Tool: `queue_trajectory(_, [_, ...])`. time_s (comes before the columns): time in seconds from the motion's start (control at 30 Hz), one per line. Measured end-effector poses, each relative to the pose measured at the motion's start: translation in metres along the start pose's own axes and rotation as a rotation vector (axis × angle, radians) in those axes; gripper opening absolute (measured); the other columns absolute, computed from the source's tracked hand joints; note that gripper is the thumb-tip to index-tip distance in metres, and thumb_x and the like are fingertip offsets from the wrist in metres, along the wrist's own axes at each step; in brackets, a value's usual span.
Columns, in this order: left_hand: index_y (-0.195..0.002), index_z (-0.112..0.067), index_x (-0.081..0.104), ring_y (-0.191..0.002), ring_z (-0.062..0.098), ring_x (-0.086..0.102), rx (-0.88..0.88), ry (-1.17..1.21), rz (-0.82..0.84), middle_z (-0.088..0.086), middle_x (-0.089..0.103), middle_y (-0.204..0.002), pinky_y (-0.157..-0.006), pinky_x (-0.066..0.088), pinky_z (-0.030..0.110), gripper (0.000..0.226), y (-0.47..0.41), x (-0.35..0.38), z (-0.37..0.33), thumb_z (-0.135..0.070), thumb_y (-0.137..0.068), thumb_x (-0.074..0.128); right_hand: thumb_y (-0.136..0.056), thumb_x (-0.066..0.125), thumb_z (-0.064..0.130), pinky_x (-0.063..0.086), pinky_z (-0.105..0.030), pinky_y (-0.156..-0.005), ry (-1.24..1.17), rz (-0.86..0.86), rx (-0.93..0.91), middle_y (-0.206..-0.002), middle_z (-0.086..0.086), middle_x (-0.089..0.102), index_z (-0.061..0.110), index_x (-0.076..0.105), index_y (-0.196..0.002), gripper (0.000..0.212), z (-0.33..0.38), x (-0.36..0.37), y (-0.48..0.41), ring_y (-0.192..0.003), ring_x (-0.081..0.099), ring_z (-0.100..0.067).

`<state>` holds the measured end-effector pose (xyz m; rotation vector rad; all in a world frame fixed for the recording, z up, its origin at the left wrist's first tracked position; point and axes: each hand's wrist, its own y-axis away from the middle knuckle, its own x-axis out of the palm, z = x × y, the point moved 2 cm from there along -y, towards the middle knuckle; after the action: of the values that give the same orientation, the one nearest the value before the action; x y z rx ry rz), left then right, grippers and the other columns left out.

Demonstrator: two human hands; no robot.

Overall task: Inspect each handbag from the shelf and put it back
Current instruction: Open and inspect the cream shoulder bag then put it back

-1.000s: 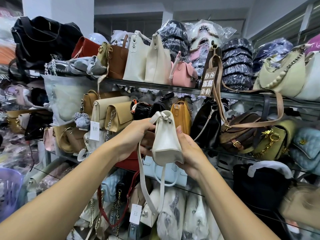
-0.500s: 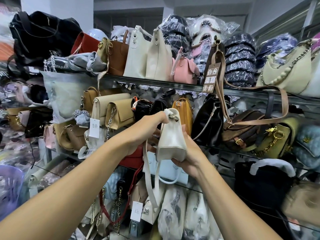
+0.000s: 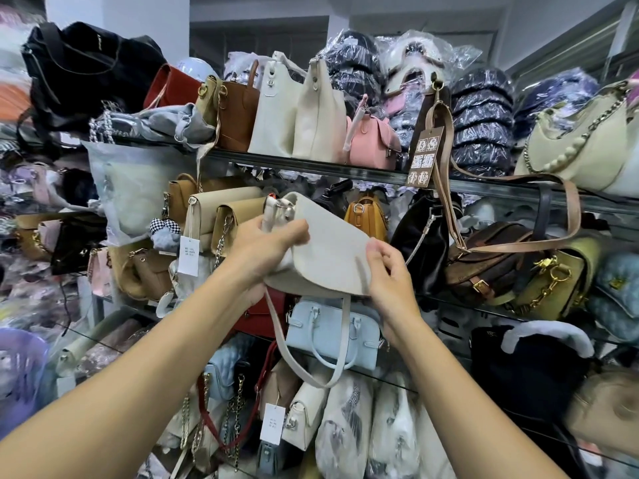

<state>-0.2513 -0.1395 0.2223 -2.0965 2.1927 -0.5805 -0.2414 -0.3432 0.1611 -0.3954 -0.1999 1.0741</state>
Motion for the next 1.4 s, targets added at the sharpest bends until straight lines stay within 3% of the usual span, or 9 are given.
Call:
queue_trajectory(0.17, [-0.069,-0.018,0.068,-0.080,0.025,0.062,0.032,0.090,0.020,0.008,0.068,-0.081,-0.071,0.046,0.035,0.022,-0.004,-0.017,-0.006,-0.026,-0.049,0.074,-0.089,0.042,0.083,0.048,-0.035,-0.085,-0.121,0.114,0.347,-0.097,0.003,0.075,0.026,0.072,-0.118,0.071,-0.010,-0.022,-0.011,-0.083,0.065,-0.014])
queue_trajectory(0.27, [-0.094,-0.009,0.070,-0.089,0.030,0.064,0.023,0.154,0.144,0.013,0.069,-0.094,-0.081,0.047,0.041,0.056,-0.006,-0.020,-0.004,-0.027,-0.042,0.069,-0.090,0.033,0.085,0.045,-0.048,-0.096,-0.321,0.274,0.451,-0.105,-0.006,0.076,0.026,0.072,-0.117,0.076,-0.005,-0.022,-0.003,-0.096,0.068,-0.027])
queue_trajectory(0.37, [-0.107,-0.005,0.064,-0.079,0.025,0.066,0.041,0.136,0.242,0.009,0.071,-0.090,-0.066,0.052,0.029,0.059,-0.007,-0.020,0.001,-0.021,-0.051,0.066,-0.096,0.039,0.073,0.048,-0.046,-0.086,-0.543,0.307,0.470,-0.101,-0.010,0.076,0.020,0.078,-0.101,0.066,0.002,-0.018,0.004,-0.085,0.070,-0.033])
queue_trajectory(0.47, [-0.114,-0.005,0.062,-0.074,0.020,0.070,0.034,0.152,0.283,0.007,0.074,-0.091,-0.059,0.057,0.025,0.066,-0.008,-0.022,0.009,-0.026,-0.052,0.071,-0.090,0.024,0.086,0.049,-0.045,-0.086,-0.637,0.338,0.431,-0.103,-0.009,0.077,0.023,0.083,-0.097,0.087,0.002,-0.019,0.003,-0.084,0.074,-0.029])
queue_trajectory(0.6, [-0.109,-0.015,0.059,-0.075,0.011,0.073,0.090,0.019,0.333,-0.002,0.078,-0.085,-0.065,0.060,0.024,0.009,-0.006,-0.029,0.015,-0.018,-0.101,0.057,-0.057,0.043,0.099,0.046,-0.059,-0.108,-0.647,0.278,0.370,-0.126,-0.013,0.070,0.019,0.073,-0.126,0.109,0.006,-0.020,0.000,-0.115,0.067,-0.039])
queue_trajectory(0.67, [-0.112,-0.022,0.058,-0.085,0.008,0.073,0.129,-0.050,0.343,-0.007,0.078,-0.091,-0.072,0.059,0.021,0.014,-0.003,-0.031,0.019,-0.023,-0.102,0.049,-0.032,0.059,0.102,0.047,-0.063,-0.105,-0.625,0.194,0.368,-0.130,-0.013,0.069,0.020,0.075,-0.122,0.123,0.002,-0.021,-0.006,-0.121,0.064,-0.043])
queue_trajectory(0.9, [-0.138,-0.030,0.052,-0.128,0.013,0.060,0.197,-0.086,0.402,-0.006,0.065,-0.136,-0.107,0.046,0.034,0.096,0.001,-0.030,0.028,-0.088,-0.063,0.062,-0.041,0.054,0.102,0.060,-0.050,-0.082,-0.742,0.203,0.341,-0.124,-0.007,0.072,0.026,0.074,-0.123,0.113,-0.004,-0.022,-0.006,-0.103,0.072,-0.035])
queue_trajectory(1.17, [-0.129,-0.033,0.054,-0.121,0.005,0.062,0.156,-0.059,0.432,-0.013,0.070,-0.125,-0.095,0.051,0.020,0.049,0.006,-0.019,0.028,-0.055,-0.087,0.040,-0.084,0.014,0.087,0.057,-0.033,-0.047,-0.809,0.235,0.331,-0.082,-0.002,0.077,0.024,0.077,-0.096,0.090,0.006,-0.028,0.008,-0.065,0.075,-0.025])
queue_trajectory(1.4, [-0.120,-0.037,0.054,-0.107,-0.008,0.065,0.142,-0.007,0.452,-0.026,0.073,-0.108,-0.081,0.051,0.010,0.039,0.010,-0.019,0.029,-0.050,-0.087,0.038,-0.082,0.012,0.086,0.063,-0.038,-0.062,-0.827,0.238,0.264,-0.102,0.001,0.079,0.028,0.082,-0.097,0.092,0.013,-0.025,0.012,-0.086,0.076,-0.022])
